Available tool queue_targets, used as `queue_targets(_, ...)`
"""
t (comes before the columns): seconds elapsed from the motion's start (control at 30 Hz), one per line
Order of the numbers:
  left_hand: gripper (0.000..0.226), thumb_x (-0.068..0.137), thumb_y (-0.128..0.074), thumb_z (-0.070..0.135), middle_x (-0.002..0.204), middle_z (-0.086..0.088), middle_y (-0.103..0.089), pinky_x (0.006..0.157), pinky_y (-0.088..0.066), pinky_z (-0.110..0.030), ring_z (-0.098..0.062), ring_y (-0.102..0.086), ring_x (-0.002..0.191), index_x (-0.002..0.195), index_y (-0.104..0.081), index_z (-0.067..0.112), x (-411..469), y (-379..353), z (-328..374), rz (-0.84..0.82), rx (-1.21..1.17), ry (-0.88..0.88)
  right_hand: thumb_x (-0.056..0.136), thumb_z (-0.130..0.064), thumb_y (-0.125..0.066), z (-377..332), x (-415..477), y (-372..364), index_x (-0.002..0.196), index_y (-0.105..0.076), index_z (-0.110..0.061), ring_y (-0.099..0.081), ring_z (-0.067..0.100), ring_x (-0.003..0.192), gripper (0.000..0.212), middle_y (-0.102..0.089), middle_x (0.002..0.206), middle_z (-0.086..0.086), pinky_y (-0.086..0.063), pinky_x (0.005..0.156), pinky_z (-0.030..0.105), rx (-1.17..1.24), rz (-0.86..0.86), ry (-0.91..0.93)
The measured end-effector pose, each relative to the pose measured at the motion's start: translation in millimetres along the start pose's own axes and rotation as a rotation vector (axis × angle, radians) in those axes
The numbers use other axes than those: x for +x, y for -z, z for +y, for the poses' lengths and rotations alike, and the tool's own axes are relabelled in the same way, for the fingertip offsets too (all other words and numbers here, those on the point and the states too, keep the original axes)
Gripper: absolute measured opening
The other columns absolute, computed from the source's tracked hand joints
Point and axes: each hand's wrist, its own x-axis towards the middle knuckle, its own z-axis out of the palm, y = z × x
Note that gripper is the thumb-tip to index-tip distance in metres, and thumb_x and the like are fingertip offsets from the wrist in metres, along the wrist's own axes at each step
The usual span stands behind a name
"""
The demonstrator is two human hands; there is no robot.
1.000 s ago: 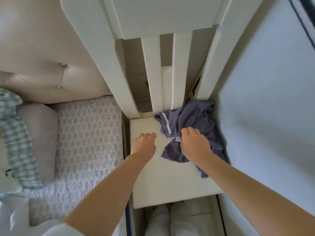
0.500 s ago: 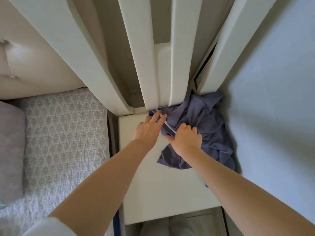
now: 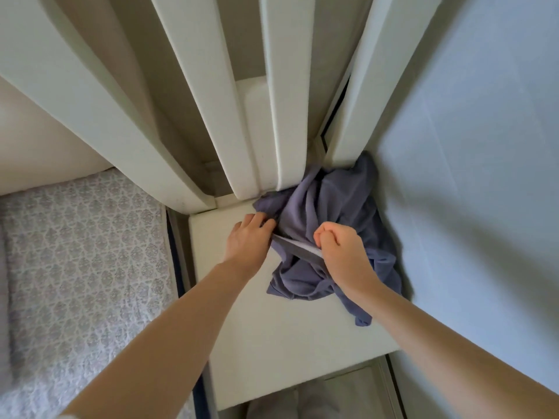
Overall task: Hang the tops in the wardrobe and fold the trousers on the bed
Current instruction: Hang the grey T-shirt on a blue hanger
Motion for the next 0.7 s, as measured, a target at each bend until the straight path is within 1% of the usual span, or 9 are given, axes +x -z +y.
queue_targets(0.1, 0.019, 0.098, -0.053, 0.025, 0.118, -0.005, -0.06, 0.087, -0.04, -0.036, -0.029, -0.051, 0.111, 0.114, -0.058, 0.016, -10.7, 13.4, -5.8, 0.049, -0.077, 0.042, 0.093, -0.001, -0.037, -9.9, -7.5, 15.0, 0.068, -0.044, 0.001, -0.033, 0.008, 0.055, 0.026, -0.044, 0.061, 0.004, -0.028, 0.05, 0.02, 0.004, 0.043, -0.006)
queue_targets(0.2, 0.011, 0.098, -0.055, 0.023, 0.104, -0.005, -0.065, 0.082, -0.043, -0.038, -0.028, -0.053, 0.1, 0.103, -0.058, 0.014, -22.6, 38.3, -10.4, 0.094, -0.115, 0.052, 0.095, -0.004, -0.042, -24.8, -15.8, 32.5, 0.071, -0.051, -0.01, -0.042, 0.006, 0.053, 0.026, -0.054, 0.064, 0.001, -0.034, 0.051, 0.016, -0.051, 0.004, 0.094)
queue_targets(0.23, 0.008, 0.097, -0.056, 0.022, 0.1, -0.005, -0.064, 0.081, -0.043, -0.038, -0.028, -0.053, 0.098, 0.1, -0.058, 0.014, -26.7, 49.1, -11.4, 0.113, -0.144, 0.06, 0.095, -0.007, -0.047, -31.0, -18.6, 38.7, 0.076, -0.054, -0.013, -0.046, 0.005, 0.057, 0.021, -0.056, 0.067, -0.001, -0.036, 0.055, 0.016, -0.074, -0.025, 0.131)
queue_targets(0.27, 0.007, 0.096, -0.058, 0.021, 0.096, -0.005, -0.063, 0.079, -0.043, -0.038, -0.027, -0.054, 0.094, 0.095, -0.058, 0.015, -31.0, 61.0, -11.5, 0.138, -0.185, 0.079, 0.094, -0.012, -0.054, -37.0, -21.2, 45.1, 0.082, -0.055, -0.014, -0.049, 0.004, 0.063, 0.012, -0.058, 0.072, -0.003, -0.039, 0.06, 0.016, -0.096, -0.063, 0.153)
queue_targets(0.3, 0.007, 0.095, -0.06, 0.019, 0.091, -0.004, -0.061, 0.075, -0.044, -0.038, -0.026, -0.054, 0.089, 0.091, -0.056, 0.015, -34.8, 73.5, -11.3, 0.165, -0.24, 0.111, 0.091, -0.019, -0.061, -43.1, -23.7, 51.8, 0.09, -0.055, -0.014, -0.051, 0.004, 0.071, 0.008, -0.058, 0.079, -0.004, -0.04, 0.065, 0.017, -0.142, -0.098, 0.172)
queue_targets(0.37, 0.01, 0.093, -0.058, 0.012, 0.084, -0.001, -0.058, 0.066, -0.048, -0.037, -0.024, -0.056, 0.077, 0.088, -0.052, 0.017, -41.6, 99.7, -9.4, 0.18, -0.379, 0.208, 0.084, -0.029, -0.07, -52.9, -29.6, 65.5, 0.102, -0.051, -0.015, -0.051, 0.011, 0.084, 0.029, -0.054, 0.093, -0.002, -0.041, 0.073, 0.022, -0.329, -0.143, 0.242)
queue_targets(0.43, 0.013, 0.094, -0.053, 0.007, 0.078, -0.002, -0.059, 0.06, -0.049, -0.036, -0.023, -0.057, 0.072, 0.089, -0.049, 0.017, -47.5, 127.4, -5.5, 0.167, -0.519, 0.292, 0.083, -0.032, -0.07, -63.1, -38.8, 78.4, 0.109, -0.047, -0.02, -0.051, 0.015, 0.085, 0.037, -0.047, 0.1, -0.001, -0.039, 0.072, 0.024, -0.494, -0.126, 0.309)
queue_targets(0.53, 0.013, 0.093, -0.051, 0.006, 0.076, 0.0, -0.058, 0.052, -0.041, -0.023, -0.015, -0.054, 0.068, 0.088, -0.05, 0.017, -59.2, 172.3, 6.7, 0.223, -0.624, 0.299, 0.09, -0.029, -0.064, -83.2, -56.0, 98.8, 0.114, -0.051, -0.019, -0.053, 0.019, 0.082, 0.029, -0.046, 0.102, 0.0, -0.039, 0.071, 0.025, -0.537, -0.03, 0.366)
queue_targets(0.7, 0.023, 0.083, -0.059, -0.003, 0.073, 0.001, -0.062, 0.051, -0.04, -0.009, -0.01, -0.053, 0.066, 0.08, -0.06, 0.02, -79.3, 262.2, 29.9, 0.241, -0.711, 0.223, 0.089, -0.01, -0.063, -128.2, -83.8, 152.2, 0.101, -0.064, -0.007, -0.05, 0.023, 0.081, 0.012, -0.046, 0.09, 0.004, -0.034, 0.072, 0.025, -0.387, 0.154, 0.364)
